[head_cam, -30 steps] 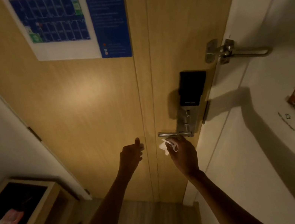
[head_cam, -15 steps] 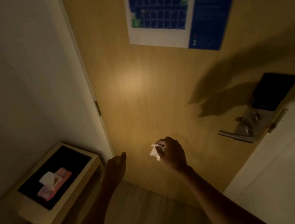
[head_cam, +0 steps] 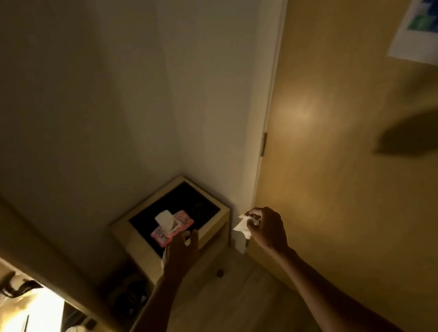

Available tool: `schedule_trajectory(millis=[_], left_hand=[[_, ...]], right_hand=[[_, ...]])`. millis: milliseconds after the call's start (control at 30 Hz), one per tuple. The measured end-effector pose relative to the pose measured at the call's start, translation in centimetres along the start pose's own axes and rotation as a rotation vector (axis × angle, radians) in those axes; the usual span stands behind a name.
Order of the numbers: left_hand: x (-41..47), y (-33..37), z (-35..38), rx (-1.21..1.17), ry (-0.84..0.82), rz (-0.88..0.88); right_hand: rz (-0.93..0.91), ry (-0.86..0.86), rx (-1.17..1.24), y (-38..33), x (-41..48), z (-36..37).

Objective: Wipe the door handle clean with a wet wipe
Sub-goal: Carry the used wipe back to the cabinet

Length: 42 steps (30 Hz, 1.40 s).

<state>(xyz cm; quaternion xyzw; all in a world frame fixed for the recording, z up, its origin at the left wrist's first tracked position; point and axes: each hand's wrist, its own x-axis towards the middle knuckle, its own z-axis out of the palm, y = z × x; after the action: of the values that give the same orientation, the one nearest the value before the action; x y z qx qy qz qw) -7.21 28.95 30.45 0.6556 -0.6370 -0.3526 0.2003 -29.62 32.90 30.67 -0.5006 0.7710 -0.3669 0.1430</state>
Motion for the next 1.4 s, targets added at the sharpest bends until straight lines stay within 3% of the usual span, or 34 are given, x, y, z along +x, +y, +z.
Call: schedule_trajectory(millis=[333, 500, 767, 1133, 1400], left_hand=[[5.2, -3.2, -3.6, -0.049, 0.045, -0.119], [11.0, -5.3, -2.9, -0.047, 0.017, -0.23], [21.3, -7.7, -0.1, 0.022, -0.01, -0.327], [29.2, -9.0, 3.6, 0.043, -0.092, -0.409], [31.4, -11.0, 4.9, 0.094, -0.11, -0.451]], right_hand=[[0.012, -0.109, 0.055, -2.4, 7.2, 10.7], [0.032, -0.099, 0.074, -1.4, 13.4, 16.9], [0.146, -0.25, 0.038, 2.9, 23.6, 25.4], [0.248, -0.316, -0.033, 7.4, 30.0, 33.3], [0.194, -0.345, -0.068, 7.7, 31.9, 36.6]])
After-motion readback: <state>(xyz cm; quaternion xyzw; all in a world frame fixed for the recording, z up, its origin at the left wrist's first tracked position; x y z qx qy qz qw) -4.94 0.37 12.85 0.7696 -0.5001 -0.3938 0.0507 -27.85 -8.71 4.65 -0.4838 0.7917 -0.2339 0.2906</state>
